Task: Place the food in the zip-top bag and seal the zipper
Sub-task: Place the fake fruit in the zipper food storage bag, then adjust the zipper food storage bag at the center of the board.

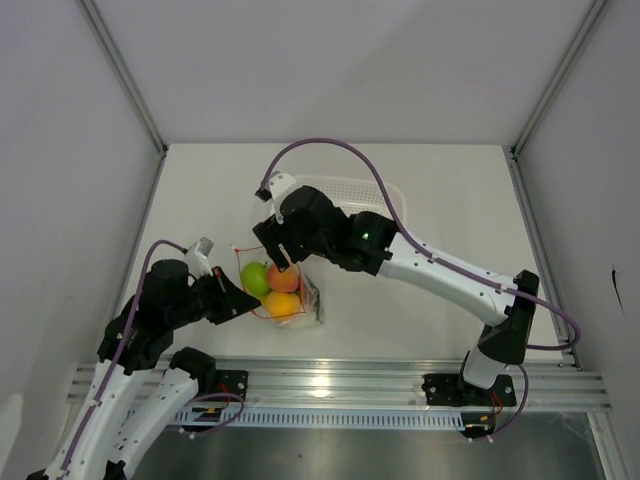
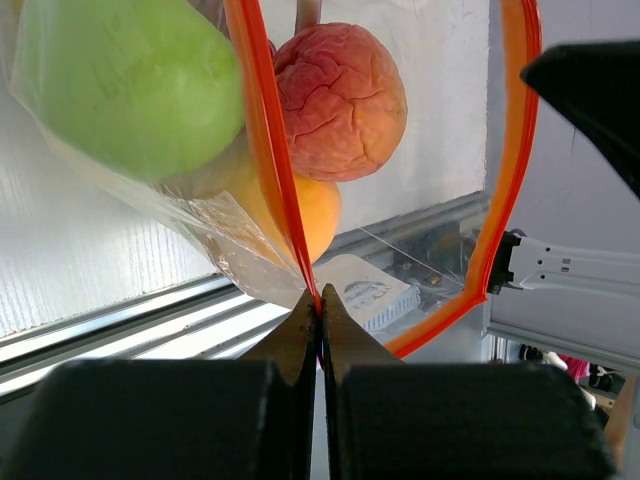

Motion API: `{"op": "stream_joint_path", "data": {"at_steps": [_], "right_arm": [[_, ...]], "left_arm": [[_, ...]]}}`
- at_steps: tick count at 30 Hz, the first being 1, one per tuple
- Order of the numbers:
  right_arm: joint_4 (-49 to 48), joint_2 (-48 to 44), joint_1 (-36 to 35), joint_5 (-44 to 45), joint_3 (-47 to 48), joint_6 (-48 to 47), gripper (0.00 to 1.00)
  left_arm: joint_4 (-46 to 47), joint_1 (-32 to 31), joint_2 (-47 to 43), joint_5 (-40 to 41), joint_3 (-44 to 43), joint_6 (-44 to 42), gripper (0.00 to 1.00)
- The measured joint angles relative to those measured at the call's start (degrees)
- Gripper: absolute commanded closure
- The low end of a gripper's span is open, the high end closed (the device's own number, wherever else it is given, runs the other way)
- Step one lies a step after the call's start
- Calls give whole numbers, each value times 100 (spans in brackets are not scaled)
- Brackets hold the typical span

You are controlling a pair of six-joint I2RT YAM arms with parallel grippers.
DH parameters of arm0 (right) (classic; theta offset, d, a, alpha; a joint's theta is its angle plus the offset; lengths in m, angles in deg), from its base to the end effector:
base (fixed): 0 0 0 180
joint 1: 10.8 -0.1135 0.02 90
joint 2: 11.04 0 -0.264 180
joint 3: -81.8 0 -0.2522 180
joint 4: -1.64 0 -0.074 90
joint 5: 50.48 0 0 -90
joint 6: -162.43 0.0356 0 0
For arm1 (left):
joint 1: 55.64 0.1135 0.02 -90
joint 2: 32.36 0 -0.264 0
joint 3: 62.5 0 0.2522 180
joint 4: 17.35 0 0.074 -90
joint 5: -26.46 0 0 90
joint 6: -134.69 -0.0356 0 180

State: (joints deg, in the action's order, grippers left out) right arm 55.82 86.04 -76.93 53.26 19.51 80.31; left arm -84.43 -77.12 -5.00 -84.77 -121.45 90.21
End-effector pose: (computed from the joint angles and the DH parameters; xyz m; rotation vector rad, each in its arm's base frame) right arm 0.1611 0.3432 0.4043 -0.9354 1.9678 0.4932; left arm 0.0768 -0.0441 0.3047 -0.2660 2.3327 -1.0297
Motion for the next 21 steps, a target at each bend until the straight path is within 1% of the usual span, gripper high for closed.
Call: {"op": "stream_joint_path", "data": {"at_steps": [3,4,9,10,11,12,13,15,16,18,19,21], "right_arm": [[0,0,136,-177,-44,55,29],[-7,0,173,-243,-83,87,34],[-4,4,271,-588,-374,162,47],[-2,7,284,-636,-409,177,51],[0,11,295,-704,-442,173,60],[2,17,302,-754,-468,162,64],[11,24,315,-813,-479,181,73],[9,28,321,-879,-483,201,82],[9,28,326,-914,-483,216,89],[2,28,326,-975,-492,236,95],[-7,28,326,-997,-520,249,100],[-52,4,326,-1025,-647,280,100]], "left_arm": [[0,0,-9,0,0,0,99],[-2,0,-13,0,0,0,99],[-4,0,-35,0,0,0,99],[-7,0,-42,0,0,0,99],[-4,0,-48,0,0,0,99],[-7,0,-48,0,0,0,100],[-9,0,-50,2,0,0,99],[-15,0,-55,2,0,0,99],[-22,0,-63,4,0,0,99],[-46,0,-83,9,0,0,99],[-57,0,-92,24,-2,-2,99],[-98,0,-92,105,-20,-13,99]]}}
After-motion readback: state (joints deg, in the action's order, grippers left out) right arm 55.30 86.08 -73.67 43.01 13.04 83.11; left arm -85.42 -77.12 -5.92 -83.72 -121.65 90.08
